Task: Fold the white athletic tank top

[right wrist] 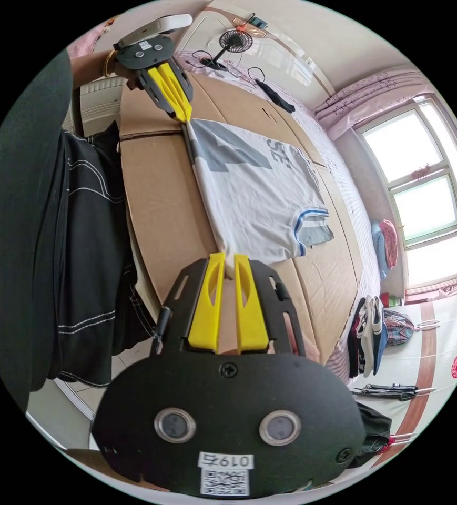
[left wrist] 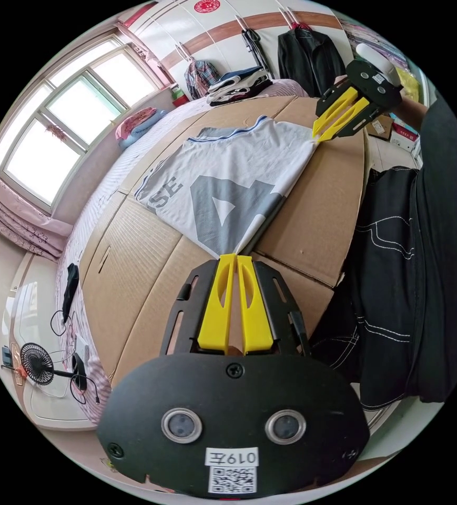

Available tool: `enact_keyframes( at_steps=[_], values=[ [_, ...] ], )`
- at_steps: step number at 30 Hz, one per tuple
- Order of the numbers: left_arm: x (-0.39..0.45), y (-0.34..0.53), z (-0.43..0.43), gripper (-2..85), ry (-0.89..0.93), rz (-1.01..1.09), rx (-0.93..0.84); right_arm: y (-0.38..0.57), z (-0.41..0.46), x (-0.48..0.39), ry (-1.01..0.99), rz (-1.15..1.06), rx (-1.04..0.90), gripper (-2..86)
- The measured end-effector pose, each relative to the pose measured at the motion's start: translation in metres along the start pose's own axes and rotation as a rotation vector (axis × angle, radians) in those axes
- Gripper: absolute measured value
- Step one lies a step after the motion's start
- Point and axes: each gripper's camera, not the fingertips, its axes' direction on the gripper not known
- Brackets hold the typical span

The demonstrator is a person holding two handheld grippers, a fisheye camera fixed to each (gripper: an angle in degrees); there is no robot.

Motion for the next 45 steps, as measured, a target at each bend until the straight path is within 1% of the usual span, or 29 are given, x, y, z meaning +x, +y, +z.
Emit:
enact_keyframes(
  at_steps=[3, 6, 9, 10, 17, 21, 22, 26, 30, 33, 35, 36, 38, 39, 42, 44, 45],
  values=[
    [-0.008, -0.003, 0.002, 0.8, 0.002, -0.006, 0.002, 0.003, -0.006, 0.006, -0.024, 0.012, 0.0, 5.7],
    [-0.016, -0.005, 0.004, 0.8, 0.004, -0.007, 0.002, 0.004, -0.01, 0.009, -0.016, 0.002, -0.012, 5.5],
    [-0.026, -0.009, 0.006, 0.8, 0.006, -0.006, 0.002, 0.004, -0.01, 0.014, 0.013, -0.014, -0.031, 2.6],
    [-0.03, -0.01, 0.007, 0.8, 0.007, -0.006, 0.003, 0.003, -0.011, 0.016, 0.014, -0.026, -0.038, 0.5],
    [-0.058, -0.015, 0.015, 0.9, 0.006, -0.004, -0.001, 0.007, -0.02, 0.038, -0.021, -0.069, -0.055, -0.6],
    [-0.072, -0.02, 0.018, 1.0, -0.007, 0.017, -0.011, 0.011, -0.023, 0.04, 0.024, -0.102, -0.052, 0.7],
    [-0.077, -0.022, 0.019, 1.0, -0.011, 0.026, -0.014, 0.012, -0.025, 0.042, 0.028, -0.111, -0.049, 2.5],
    [-0.097, -0.026, 0.021, 0.9, -0.012, 0.055, -0.024, 0.018, -0.035, 0.062, -0.032, -0.105, -0.052, 6.3],
    [-0.121, -0.023, 0.015, 1.0, 0.029, 0.057, -0.006, 0.029, -0.051, 0.093, -0.108, -0.054, -0.019, 6.4],
    [-0.16, -0.016, 0.005, 1.3, 0.044, -0.014, 0.045, 0.039, -0.068, 0.133, -0.141, 0.042, 0.066, 3.2],
    [-0.206, -0.015, 0.003, 1.6, 0.003, -0.138, 0.105, 0.039, -0.068, 0.171, -0.097, 0.166, 0.107, 0.1],
    [-0.219, -0.017, 0.005, 1.7, -0.013, -0.179, 0.113, 0.037, -0.067, 0.18, -0.095, 0.186, 0.112, -0.1],
    [-0.272, -0.03, 0.024, 2.3, -0.061, -0.337, 0.111, 0.03, -0.053, 0.215, -0.108, 0.281, 0.117, -0.7],
    [-0.285, -0.034, 0.031, 2.5, -0.065, -0.372, 0.106, 0.028, -0.049, 0.223, -0.121, 0.298, 0.119, -0.8],
    [-0.346, -0.053, 0.069, 5.0, 0.014, -0.497, 0.108, 0.021, -0.028, 0.257, -0.211, 0.365, 0.086, -0.9],
    [-0.398, -0.064, 0.098, 6.7, 0.161, -0.583, 0.143, 0.024, -0.015, 0.277, -0.264, 0.4, 0.051, -1.0],
    [-0.411, -0.067, 0.105, 6.9, 0.189, -0.604, 0.145, 0.026, -0.013, 0.281, -0.265, 0.41, 0.04, -1.0]
  ],
)
